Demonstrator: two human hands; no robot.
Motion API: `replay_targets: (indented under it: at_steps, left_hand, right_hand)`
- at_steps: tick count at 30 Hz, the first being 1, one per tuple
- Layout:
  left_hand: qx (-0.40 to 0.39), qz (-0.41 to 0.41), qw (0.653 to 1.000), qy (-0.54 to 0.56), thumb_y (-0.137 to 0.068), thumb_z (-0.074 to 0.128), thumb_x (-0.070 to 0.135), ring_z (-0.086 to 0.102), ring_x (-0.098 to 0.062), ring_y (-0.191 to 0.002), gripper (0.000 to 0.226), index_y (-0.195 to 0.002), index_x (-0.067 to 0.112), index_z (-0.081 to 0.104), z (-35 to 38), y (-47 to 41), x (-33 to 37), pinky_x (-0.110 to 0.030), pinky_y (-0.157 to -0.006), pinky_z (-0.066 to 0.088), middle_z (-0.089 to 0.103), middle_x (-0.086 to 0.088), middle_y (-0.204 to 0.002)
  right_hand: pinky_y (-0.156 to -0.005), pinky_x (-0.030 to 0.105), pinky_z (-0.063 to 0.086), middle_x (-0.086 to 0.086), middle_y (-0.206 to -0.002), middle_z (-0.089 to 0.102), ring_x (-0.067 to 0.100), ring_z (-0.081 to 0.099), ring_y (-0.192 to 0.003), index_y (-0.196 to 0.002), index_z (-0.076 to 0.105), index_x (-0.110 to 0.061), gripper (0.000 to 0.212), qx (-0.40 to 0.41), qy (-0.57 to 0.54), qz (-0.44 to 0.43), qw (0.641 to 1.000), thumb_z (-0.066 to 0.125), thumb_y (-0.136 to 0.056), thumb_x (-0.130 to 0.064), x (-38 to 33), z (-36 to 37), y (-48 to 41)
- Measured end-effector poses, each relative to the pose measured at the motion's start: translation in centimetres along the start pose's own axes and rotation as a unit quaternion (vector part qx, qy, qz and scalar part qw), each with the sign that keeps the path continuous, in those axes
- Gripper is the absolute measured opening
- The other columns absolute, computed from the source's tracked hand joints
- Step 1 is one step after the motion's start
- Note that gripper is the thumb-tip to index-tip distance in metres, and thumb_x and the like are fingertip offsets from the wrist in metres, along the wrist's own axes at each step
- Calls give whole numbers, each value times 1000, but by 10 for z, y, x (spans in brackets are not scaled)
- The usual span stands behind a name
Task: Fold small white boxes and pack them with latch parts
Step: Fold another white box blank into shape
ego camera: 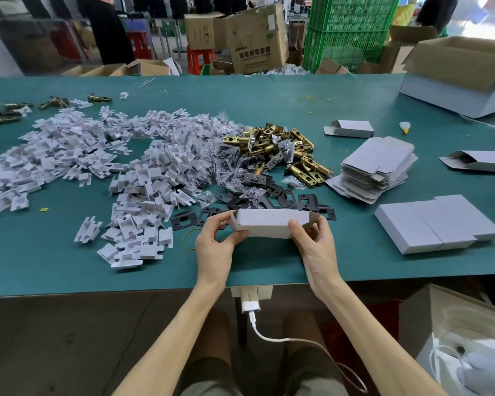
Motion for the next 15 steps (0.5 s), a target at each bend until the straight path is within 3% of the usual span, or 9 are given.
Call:
replay_targets:
  at_steps: [2,5,8,11,15]
  left_hand:
    - [3,1,1000,-4,-80,86,6,63,-16,-116,51,-110,43,72,0,0,-2,-41,-99,55,73,15,-112]
    - [0,11,1000,9,-82,85,6,64,-7,-113,50,-113,43,70,0,2,1,-23,-90,55,73,18,-112]
    - [-2,56,998,4,-86,80,2,65,-13,-114,50,-114,42,70,2,6,8,-24,-84,57,72,15,-113]
    - [-11,153,988,-33,-87,75,-8,64,-16,-116,54,-117,37,70,5,12,19,-20,-82,57,69,12,-116]
    - [-22,220,973,-71,-90,74,-7,64,-14,-122,55,-130,30,67,9,17,24,-20,-90,57,67,8,-128]
  right_hand:
    - [-108,56,47,6,-118,70,29,63,-118,-117,63,-25,73,0,-1,-1,1000,86,-63,-68,1,-1,0]
    - [-109,53,47,10,-124,65,30,60,-121,-124,62,-33,76,3,-6,-2,1000,87,-62,-67,2,-1,-2]
    - [-112,47,45,7,-134,60,22,59,-127,-136,53,-36,94,9,-12,13,1000,87,-56,-72,5,-1,-4]
    - [-114,45,44,3,-141,58,19,58,-131,-147,44,-32,107,-6,-21,24,999,88,-57,-70,6,1,-6]
    - [-106,44,52,10,-144,57,23,64,-125,-154,35,-23,100,-34,-72,31,996,87,-73,-52,7,3,-8]
Point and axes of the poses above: each hand's wrist, its own y-axis away from the middle knuckle, its own z-axis out of the palm, x = y × z, the point moved 4 cm from there along -y, towards the middle knuckle
